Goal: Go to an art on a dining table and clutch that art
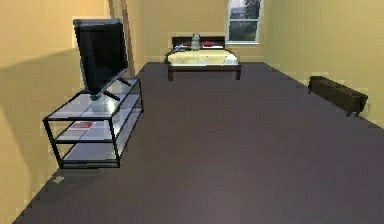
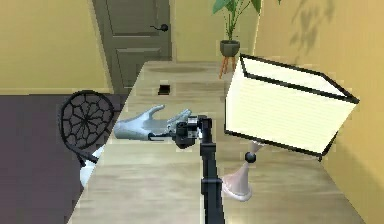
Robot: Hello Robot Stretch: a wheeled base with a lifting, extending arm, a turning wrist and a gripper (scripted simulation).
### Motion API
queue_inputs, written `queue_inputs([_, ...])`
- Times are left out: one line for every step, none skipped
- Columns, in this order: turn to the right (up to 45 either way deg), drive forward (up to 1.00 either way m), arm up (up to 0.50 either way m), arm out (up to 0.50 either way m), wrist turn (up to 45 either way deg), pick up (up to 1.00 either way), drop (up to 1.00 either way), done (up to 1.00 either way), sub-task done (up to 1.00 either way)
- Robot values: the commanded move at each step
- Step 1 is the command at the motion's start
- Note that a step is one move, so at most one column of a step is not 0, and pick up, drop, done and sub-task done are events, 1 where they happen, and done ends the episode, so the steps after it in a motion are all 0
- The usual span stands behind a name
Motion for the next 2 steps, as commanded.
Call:
queue_inputs([0.0, 0.0, 0.1, 0.0, 0.0, 0.0, 0.0, 0.0, 0.0])
queue_inputs([0.0, 0.0, 0.0, 0.0, 0.0, 0.0, 0.0, 1.0, 0.0])
